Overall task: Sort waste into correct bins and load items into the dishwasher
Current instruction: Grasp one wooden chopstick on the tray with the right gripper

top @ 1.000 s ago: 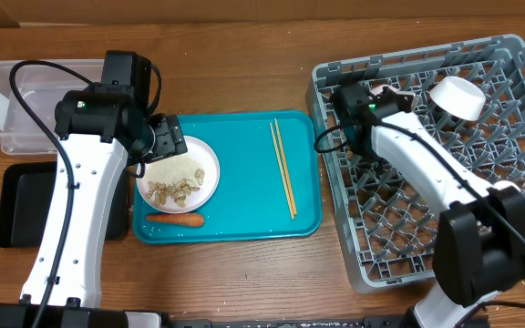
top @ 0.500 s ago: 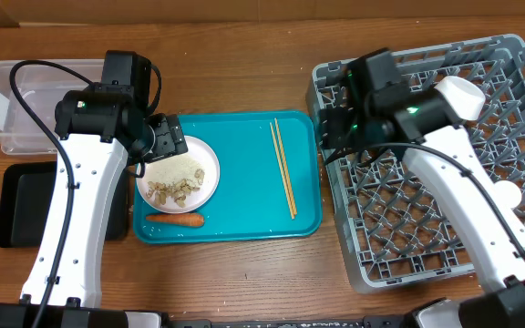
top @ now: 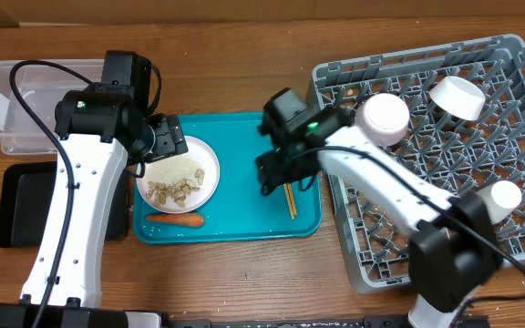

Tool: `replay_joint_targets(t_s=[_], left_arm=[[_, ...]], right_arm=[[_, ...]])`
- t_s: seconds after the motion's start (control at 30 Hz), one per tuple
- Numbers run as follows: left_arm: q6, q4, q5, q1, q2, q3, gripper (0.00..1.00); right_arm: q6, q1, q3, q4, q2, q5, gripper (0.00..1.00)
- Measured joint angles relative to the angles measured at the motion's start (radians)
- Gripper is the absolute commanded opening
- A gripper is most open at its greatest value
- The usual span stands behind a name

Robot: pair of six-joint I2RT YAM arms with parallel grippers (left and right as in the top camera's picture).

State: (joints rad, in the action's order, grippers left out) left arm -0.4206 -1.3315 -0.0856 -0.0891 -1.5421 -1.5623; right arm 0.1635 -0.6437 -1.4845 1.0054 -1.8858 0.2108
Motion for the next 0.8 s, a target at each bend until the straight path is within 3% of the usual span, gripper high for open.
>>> replay_joint_targets(t_s=[0.4,0.8], left_arm=[[0.0,0.0,0.0,0.0,0.0,0.0,0.91],[0.0,0.0,0.0,0.0,0.0,0.0,0.91]], right_arm=[[0.016,-0.037,0.002,-0.085,-0.159,-0.066,0.69],[0.019,-0.037,0.002,-0.103,-0.178,-0.119,0.68]])
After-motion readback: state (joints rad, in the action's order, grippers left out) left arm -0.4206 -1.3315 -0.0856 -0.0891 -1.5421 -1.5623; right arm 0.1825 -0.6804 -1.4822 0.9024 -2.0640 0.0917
